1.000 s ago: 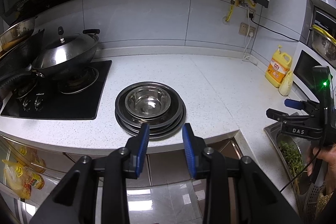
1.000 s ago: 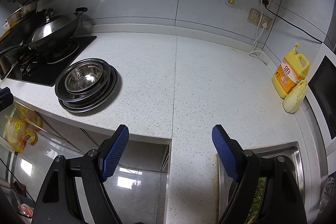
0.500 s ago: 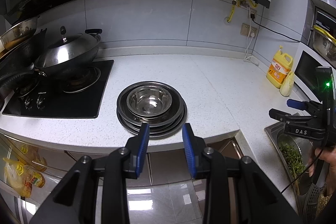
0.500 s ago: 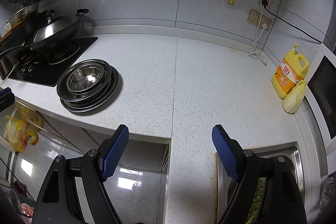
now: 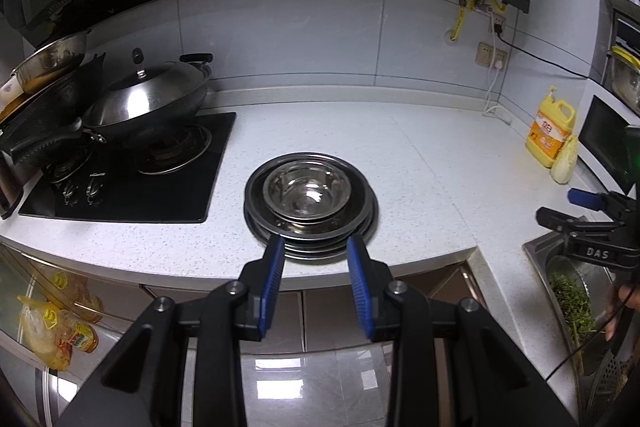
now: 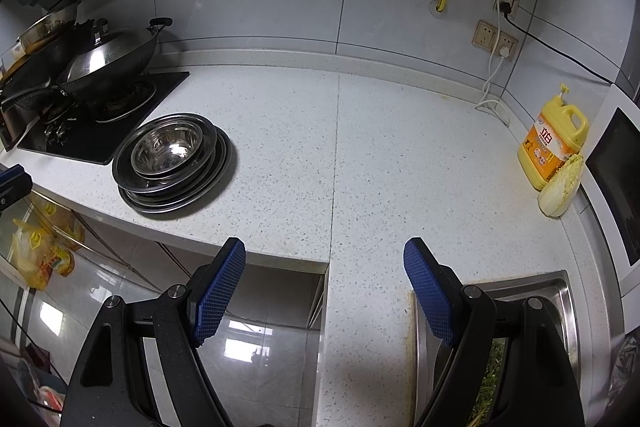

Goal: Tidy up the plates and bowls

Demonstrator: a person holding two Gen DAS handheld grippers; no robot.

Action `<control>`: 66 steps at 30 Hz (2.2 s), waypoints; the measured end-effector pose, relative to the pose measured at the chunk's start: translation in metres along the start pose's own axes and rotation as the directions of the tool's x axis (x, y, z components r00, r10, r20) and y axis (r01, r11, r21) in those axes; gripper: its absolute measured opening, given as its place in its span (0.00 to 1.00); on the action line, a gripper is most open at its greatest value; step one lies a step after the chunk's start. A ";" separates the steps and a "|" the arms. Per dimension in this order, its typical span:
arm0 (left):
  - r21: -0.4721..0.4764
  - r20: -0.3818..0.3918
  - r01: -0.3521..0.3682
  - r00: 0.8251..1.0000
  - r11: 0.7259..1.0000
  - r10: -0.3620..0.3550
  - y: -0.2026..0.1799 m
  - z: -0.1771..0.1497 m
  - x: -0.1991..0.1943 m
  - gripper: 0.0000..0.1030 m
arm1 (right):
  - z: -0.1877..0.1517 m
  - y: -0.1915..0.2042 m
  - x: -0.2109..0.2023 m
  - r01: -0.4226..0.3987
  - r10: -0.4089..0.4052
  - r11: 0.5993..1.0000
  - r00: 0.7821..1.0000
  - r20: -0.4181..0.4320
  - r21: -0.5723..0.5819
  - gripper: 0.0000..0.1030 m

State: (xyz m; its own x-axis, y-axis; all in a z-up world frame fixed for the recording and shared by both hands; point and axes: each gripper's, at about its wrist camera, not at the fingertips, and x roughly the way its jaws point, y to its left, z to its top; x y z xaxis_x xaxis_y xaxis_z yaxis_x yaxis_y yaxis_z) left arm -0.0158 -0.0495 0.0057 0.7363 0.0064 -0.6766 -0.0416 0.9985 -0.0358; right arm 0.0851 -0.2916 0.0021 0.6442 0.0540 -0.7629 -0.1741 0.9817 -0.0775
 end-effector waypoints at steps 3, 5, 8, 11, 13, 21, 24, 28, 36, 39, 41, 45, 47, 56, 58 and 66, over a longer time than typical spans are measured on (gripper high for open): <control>-0.002 -0.009 -0.019 1.000 1.000 0.019 0.003 -0.001 0.002 0.30 | 0.000 0.002 -0.001 0.000 0.000 1.000 1.000 0.003 -0.006 0.75; -0.002 -0.007 -0.024 1.000 1.000 0.024 0.005 -0.001 0.002 0.30 | 0.001 0.002 -0.002 -0.005 0.005 1.000 1.000 0.004 -0.005 0.75; -0.002 -0.010 -0.028 1.000 1.000 0.028 0.007 -0.001 0.002 0.30 | 0.001 0.003 -0.003 -0.005 0.006 1.000 1.000 0.009 -0.007 0.75; -0.004 -0.014 -0.033 0.999 0.999 0.033 0.008 -0.002 0.003 0.30 | 0.002 0.005 -0.003 -0.015 0.015 1.000 1.000 0.007 -0.002 0.75; -0.009 -0.018 -0.034 0.999 0.999 0.034 0.009 -0.002 0.004 0.30 | 0.002 0.007 -0.003 -0.012 0.012 1.000 1.000 0.007 -0.008 0.75; -0.007 -0.028 -0.043 0.999 0.999 0.042 0.010 -0.003 0.008 0.30 | 0.003 0.010 0.000 -0.018 0.018 1.000 1.000 0.003 -0.015 0.75; -0.010 -0.031 -0.043 0.999 0.999 0.043 0.011 -0.003 0.010 0.30 | 0.003 0.011 0.001 -0.019 0.019 1.000 1.000 0.000 -0.016 0.75; -0.016 -0.036 -0.038 0.999 0.999 0.037 0.014 -0.004 0.011 0.30 | 0.003 0.012 0.001 -0.017 0.017 1.000 1.000 -0.002 -0.019 0.75; -0.017 -0.043 -0.030 0.999 0.999 0.029 0.015 -0.004 0.012 0.30 | 0.003 0.015 0.003 -0.018 0.018 1.000 1.000 -0.007 -0.022 0.75; -0.018 -0.043 -0.027 0.999 0.999 0.026 0.014 -0.005 0.012 0.30 | 0.003 0.015 0.003 -0.018 0.017 1.000 1.000 -0.008 -0.023 0.75; -0.019 -0.045 -0.024 0.999 1.000 0.023 0.014 -0.005 0.012 0.30 | 0.003 0.015 0.003 -0.017 0.016 1.000 1.000 -0.009 -0.025 0.75; -0.021 -0.047 -0.022 0.999 1.000 0.021 0.015 -0.006 0.011 0.30 | 0.002 0.016 0.003 -0.016 0.016 1.000 1.000 -0.010 -0.024 0.75; -0.023 -0.049 -0.021 0.999 1.000 0.020 0.015 -0.007 0.012 0.30 | 0.002 0.016 0.003 -0.015 0.015 1.000 1.000 -0.012 -0.026 0.75; -0.024 -0.052 -0.019 0.998 1.000 0.018 0.016 -0.009 0.012 0.30 | 0.001 0.017 0.003 -0.015 0.014 1.000 1.000 -0.012 -0.027 0.75; -0.025 -0.052 -0.019 0.998 1.000 0.018 0.016 -0.009 0.012 0.30 | 0.001 0.018 0.003 -0.015 0.014 1.000 1.000 -0.013 -0.027 0.75; -0.031 -0.049 -0.001 0.999 1.000 -0.001 0.015 -0.012 0.010 0.30 | 0.000 0.017 0.003 -0.016 0.016 1.000 1.000 -0.012 -0.026 0.75</control>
State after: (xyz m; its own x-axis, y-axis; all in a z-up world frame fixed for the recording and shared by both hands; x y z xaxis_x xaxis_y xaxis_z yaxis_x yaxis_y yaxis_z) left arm -0.0176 -0.0354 -0.0103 0.7022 0.0029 -0.7120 -0.0633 0.9963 -0.0583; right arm 0.0839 -0.2745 -0.0017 0.6321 0.0672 -0.7720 -0.2037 0.9756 -0.0818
